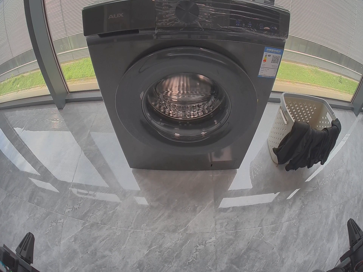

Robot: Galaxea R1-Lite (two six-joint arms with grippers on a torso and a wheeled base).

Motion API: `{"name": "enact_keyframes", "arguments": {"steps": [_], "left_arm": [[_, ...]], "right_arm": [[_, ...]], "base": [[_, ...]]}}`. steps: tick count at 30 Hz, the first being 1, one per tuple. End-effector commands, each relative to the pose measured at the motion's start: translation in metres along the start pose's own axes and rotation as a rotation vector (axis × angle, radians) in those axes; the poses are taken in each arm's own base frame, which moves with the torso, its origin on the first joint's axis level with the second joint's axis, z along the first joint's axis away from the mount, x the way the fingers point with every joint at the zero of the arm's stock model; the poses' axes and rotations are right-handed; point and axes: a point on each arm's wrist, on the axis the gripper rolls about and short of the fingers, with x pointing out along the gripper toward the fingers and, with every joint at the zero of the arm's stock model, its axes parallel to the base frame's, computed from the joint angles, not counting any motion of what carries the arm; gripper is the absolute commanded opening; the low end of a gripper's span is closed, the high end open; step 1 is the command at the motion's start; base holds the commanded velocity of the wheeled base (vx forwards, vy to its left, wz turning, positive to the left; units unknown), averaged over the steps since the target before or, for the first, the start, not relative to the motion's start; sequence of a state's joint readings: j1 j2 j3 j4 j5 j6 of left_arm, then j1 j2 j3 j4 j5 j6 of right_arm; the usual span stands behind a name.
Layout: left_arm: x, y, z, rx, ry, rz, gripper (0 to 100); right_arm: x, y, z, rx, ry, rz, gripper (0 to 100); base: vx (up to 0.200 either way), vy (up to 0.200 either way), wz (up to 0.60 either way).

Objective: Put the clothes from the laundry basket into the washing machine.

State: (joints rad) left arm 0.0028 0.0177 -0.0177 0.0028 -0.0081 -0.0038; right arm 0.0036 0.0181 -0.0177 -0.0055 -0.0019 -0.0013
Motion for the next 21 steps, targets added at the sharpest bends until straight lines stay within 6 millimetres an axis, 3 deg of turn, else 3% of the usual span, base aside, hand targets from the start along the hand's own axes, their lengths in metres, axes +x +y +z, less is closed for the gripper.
{"name": "enact_keyframes", "arguments": {"steps": [1,10,21], "left_arm": [[0.0,0.0,-0.0053,-0.001,0.0,-0.001,0],[0.0,0.0,-0.0053,-0.002,0.0,0.002,0],[0.0,0.0,-0.0053,-0.002,0.0,0.002,0]], "right_arm": [[-0.0001,0.0,-0.0052,0.0,-0.001,0.0,0],[-0.0001,0.0,-0.0052,0.0,-0.001,0.001,0],[-0.0001,0.0,-0.0052,0.0,-0.001,0.001,0]], "base": [[0.2,0.0,0.0],[0.2,0.0,0.0],[0.0,0.0,0.0]]}}
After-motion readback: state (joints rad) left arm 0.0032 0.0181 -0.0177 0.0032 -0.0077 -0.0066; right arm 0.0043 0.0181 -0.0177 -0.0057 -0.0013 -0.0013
